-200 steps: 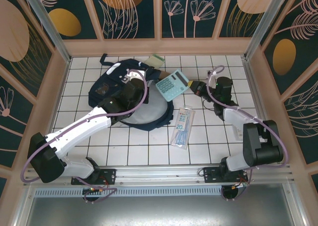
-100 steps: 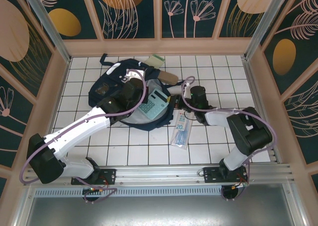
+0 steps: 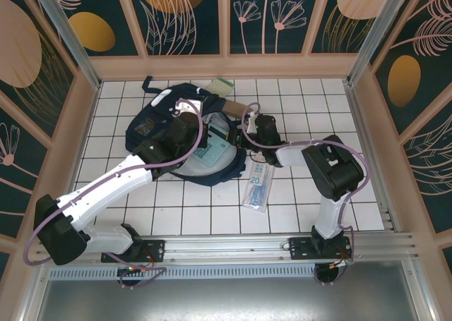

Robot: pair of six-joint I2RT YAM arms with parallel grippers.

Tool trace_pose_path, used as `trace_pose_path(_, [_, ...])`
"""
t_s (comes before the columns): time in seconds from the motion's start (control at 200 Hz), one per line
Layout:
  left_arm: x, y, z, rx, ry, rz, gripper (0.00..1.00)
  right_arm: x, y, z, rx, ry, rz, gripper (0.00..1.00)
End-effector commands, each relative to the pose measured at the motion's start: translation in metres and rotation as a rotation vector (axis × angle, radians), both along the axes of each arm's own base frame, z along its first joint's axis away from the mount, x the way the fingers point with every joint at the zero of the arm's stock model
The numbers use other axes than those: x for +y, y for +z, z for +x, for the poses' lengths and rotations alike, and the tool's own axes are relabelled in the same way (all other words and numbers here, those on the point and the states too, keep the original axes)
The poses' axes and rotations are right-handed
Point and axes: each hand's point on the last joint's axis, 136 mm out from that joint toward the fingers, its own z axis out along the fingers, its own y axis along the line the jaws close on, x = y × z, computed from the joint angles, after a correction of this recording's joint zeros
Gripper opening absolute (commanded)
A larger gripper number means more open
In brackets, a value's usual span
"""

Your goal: Pack the student bag

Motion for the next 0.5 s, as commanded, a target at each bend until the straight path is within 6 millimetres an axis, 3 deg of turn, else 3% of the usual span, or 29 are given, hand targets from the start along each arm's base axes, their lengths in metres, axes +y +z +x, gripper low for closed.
trace_pose_path(0.0, [0.008,0.028,-0.001,-0.078,0.023,-0.051,0.00,0.003,0.014,0.004,-0.066,-0.002,-0.013,0.40])
trace_pose_path(0.065, [0.012,0.028,-0.003,-0.077,0.032,-0.042,0.00,-0.006,0.018,0.003,-0.083,-0.024,-0.043,0.56])
trace_pose_path(0.21, [0.025,0.025,-0.009,-0.080,0.060,-0.030,0.00,-0.029,0.032,0.002,-0.136,-0.081,-0.110,0.68])
trace_pose_path(0.345, [0.037,0.021,-0.016,-0.077,0.089,-0.029,0.00,-0.055,0.043,0.001,-0.167,-0.159,-0.151,0.72])
trace_pose_path(0.495, [0.038,0.017,-0.019,-0.064,0.084,-0.043,0.00,-0.085,0.041,-0.010,-0.129,-0.262,-0.182,0.72])
